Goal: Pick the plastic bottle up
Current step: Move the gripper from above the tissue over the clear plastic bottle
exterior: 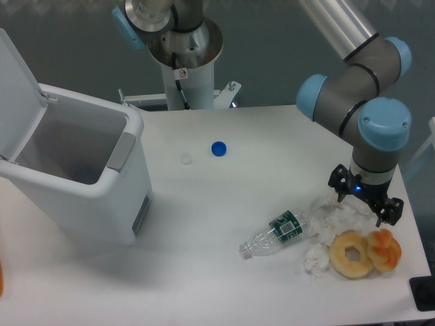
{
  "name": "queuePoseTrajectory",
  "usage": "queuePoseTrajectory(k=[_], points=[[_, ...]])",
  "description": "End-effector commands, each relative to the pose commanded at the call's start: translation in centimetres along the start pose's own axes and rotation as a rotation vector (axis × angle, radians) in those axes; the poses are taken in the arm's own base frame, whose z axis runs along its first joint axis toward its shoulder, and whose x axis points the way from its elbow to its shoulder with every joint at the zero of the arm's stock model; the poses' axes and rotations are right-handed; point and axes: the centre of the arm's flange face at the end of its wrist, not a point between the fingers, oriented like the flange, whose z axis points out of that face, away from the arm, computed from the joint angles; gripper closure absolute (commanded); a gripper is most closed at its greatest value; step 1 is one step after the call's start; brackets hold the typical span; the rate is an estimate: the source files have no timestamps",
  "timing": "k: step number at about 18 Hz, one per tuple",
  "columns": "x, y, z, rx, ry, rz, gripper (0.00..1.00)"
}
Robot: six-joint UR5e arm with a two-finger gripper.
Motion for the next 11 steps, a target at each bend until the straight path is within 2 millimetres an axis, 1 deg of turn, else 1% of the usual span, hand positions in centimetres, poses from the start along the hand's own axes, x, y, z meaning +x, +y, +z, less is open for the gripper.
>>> queuePoseTrajectory(k=[1,4,6,8,11], points=[[0.1,-0.1,0.1,-0.001,0.001,0.002,0.00],[0.8,-1.5,0.4,0.005,0.006,0.020,0.00],[1.6,-2.9,1.4,0.055,0.009,0.030,0.00],[2.7,-3.6,2.3,0.090,-0.010,0.033,0.00],[4.3,-6.1,2.5,0.099,-0.003,0.031,0.00]])
